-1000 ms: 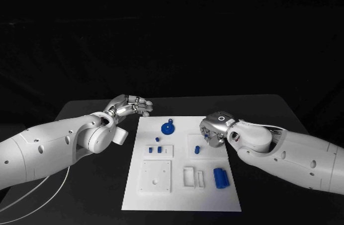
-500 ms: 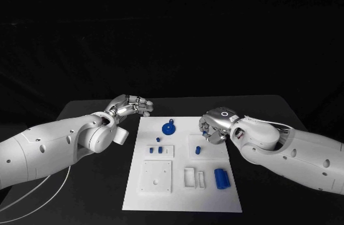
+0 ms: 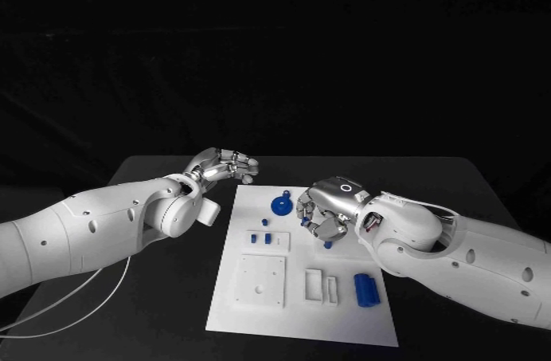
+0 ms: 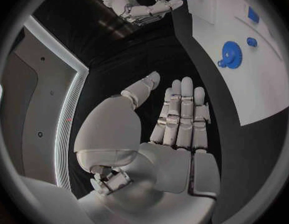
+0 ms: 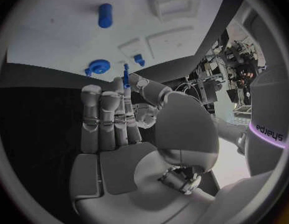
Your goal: Assemble the parts on the task board
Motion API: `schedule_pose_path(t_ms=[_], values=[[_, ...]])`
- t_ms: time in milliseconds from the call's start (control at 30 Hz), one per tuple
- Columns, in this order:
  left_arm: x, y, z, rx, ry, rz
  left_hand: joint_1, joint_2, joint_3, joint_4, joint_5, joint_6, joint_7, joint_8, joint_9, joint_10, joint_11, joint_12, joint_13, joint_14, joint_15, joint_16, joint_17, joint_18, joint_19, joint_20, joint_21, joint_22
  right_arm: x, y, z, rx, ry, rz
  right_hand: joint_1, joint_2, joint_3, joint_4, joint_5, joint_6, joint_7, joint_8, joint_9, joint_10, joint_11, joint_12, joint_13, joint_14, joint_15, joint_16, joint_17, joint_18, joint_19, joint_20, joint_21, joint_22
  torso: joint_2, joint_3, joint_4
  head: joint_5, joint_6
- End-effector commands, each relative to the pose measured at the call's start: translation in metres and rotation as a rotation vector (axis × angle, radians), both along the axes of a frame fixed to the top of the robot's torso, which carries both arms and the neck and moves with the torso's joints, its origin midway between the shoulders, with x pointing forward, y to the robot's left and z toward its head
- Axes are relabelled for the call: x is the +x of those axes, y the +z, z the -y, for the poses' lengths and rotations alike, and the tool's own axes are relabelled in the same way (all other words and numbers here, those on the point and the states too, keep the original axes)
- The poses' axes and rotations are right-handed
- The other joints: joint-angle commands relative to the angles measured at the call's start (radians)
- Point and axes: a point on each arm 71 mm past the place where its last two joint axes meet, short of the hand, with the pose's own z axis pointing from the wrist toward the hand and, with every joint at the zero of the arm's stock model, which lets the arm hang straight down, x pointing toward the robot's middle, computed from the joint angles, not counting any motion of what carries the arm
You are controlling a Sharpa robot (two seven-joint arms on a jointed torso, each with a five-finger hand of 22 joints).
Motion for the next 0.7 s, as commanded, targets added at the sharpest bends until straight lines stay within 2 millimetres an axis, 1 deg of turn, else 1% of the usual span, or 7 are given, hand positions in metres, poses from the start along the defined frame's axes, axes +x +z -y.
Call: schedule_pose_path(t_ms=[33, 133, 267, 400, 533, 567, 700], values=[[0.002, 0.002, 0.001, -0.015, 0.035, 0.010, -0.003, 0.007, -0.007, 0.000, 0.001, -0.006, -0.003, 0.001, -0.001, -0.003, 0.000, -0.004, 0.000, 0.004, 0.003, -0.005, 0.002, 0.003, -0.001, 0.005, -0.006, 0.002, -0.006, -0.004, -0.012, -0.028, 0.052, 0.017, 0.010, 0.001, 0.003, 0.001, 0.000, 0.006, -0.001, 0.004, 0.001, 0.001, 0.001, -0.005, 0.001, 0.002, -0.007, -0.001, 0.001, 0.064, 0.009, -0.014, 0.005, 0.020, 0.001, 0.0003, 0.0006, 0.032, -0.010], [0.002, 0.002, 0.002, -0.015, 0.038, 0.011, -0.002, 0.006, -0.007, 0.000, 0.002, -0.005, -0.003, 0.001, -0.001, -0.002, 0.000, -0.004, 0.000, 0.004, 0.003, -0.005, 0.002, 0.003, -0.001, 0.005, -0.007, 0.002, -0.011, -0.009, -0.021, -0.040, 0.075, 0.014, 0.011, 0.001, 0.002, 0.001, 0.000, 0.006, -0.001, 0.004, 0.001, 0.001, 0.001, -0.006, 0.002, 0.002, -0.007, -0.001, 0.001, 0.064, 0.009, -0.015, 0.005, 0.020, 0.001, -0.0002, 0.0011, 0.046, -0.014], [0.003, 0.002, 0.003, -0.015, 0.049, 0.014, -0.002, 0.006, -0.006, 0.000, 0.002, -0.005, -0.003, 0.002, -0.001, -0.002, 0.000, -0.004, 0.000, 0.005, 0.003, -0.006, 0.003, 0.003, -0.001, 0.005, -0.007, 0.002, -0.021, -0.021, -0.036, -0.068, 0.118, 0.004, 0.011, 0.002, 0.001, 0.000, 0.001, 0.005, -0.001, 0.003, 0.001, 0.001, 0.001, -0.006, 0.002, 0.003, -0.007, -0.001, 0.002, 0.064, 0.008, -0.016, 0.006, 0.020, 0.000, -0.0010, 0.0002, 0.065, -0.023], [0.004, 0.002, 0.005, -0.017, 0.052, 0.016, -0.002, 0.006, -0.006, 0.001, 0.002, -0.005, -0.003, 0.002, -0.001, -0.002, 0.000, -0.003, 0.000, 0.005, 0.003, -0.007, 0.004, 0.003, 0.000, 0.005, -0.007, 0.002, -0.031, -0.035, -0.048, -0.095, 0.150, -0.016, 0.011, 0.003, 0.000, 0.000, 0.001, 0.005, -0.001, 0.003, 0.001, 0.001, 0.001, -0.007, 0.003, 0.003, -0.007, -0.002, 0.002, 0.064, 0.008, -0.016, 0.007, 0.020, 0.001, -0.0006, 0.0009, 0.075, -0.030], [0.004, 0.002, 0.007, -0.020, 0.051, 0.016, -0.001, 0.005, -0.006, 0.001, 0.003, -0.005, -0.003, 0.002, -0.001, -0.002, 0.000, -0.003, 0.000, 0.005, 0.003, -0.008, 0.005, 0.003, 0.000, 0.005, -0.007, 0.002, -0.037, -0.046, -0.054, -0.112, 0.165, -0.031, 0.011, 0.004, -0.001, -0.001, 0.002, 0.005, -0.001, 0.003, 0.001, 0.001, 0.001, -0.008, 0.003, 0.004, -0.007, -0.002, 0.002, 0.064, 0.009, -0.016, 0.007, 0.020, 0.001, -0.0003, 0.0012, 0.084, -0.039], [0.004, 0.002, 0.007, -0.021, 0.050, 0.016, -0.001, 0.005, -0.006, 0.001, 0.003, -0.005, -0.004, 0.002, -0.001, -0.002, 0.000, -0.004, 0.000, 0.005, 0.003, -0.008, 0.005, 0.003, 0.000, 0.005, -0.008, 0.002, -0.039, -0.050, -0.055, -0.118, 0.169, -0.037, 0.011, 0.005, -0.002, -0.001, 0.002, 0.005, -0.001, 0.003, 0.001, 0.001, 0.001, -0.008, 0.003, 0.004, -0.007, -0.002, 0.003, 0.064, 0.009, -0.016, 0.008, 0.020, 0.001, -0.0004, 0.0011, 0.087, -0.043], [0.004, 0.002, 0.008, -0.021, 0.048, 0.016, -0.001, 0.005, -0.005, 0.001, 0.003, -0.005, -0.004, 0.002, -0.001, -0.002, 0.000, -0.004, 0.000, 0.005, 0.003, -0.009, 0.006, 0.003, 0.000, 0.005, -0.008, 0.003, -0.042, -0.057, -0.058, -0.131, 0.178, -0.041, 0.010, 0.006, -0.003, -0.002, 0.002, 0.005, -0.001, 0.003, 0.001, 0.001, 0.001, -0.008, 0.004, 0.004, -0.007, -0.003, 0.003, 0.064, 0.008, -0.017, 0.008, 0.020, 0.002, -0.0004, 0.0003, 0.095, -0.051]])
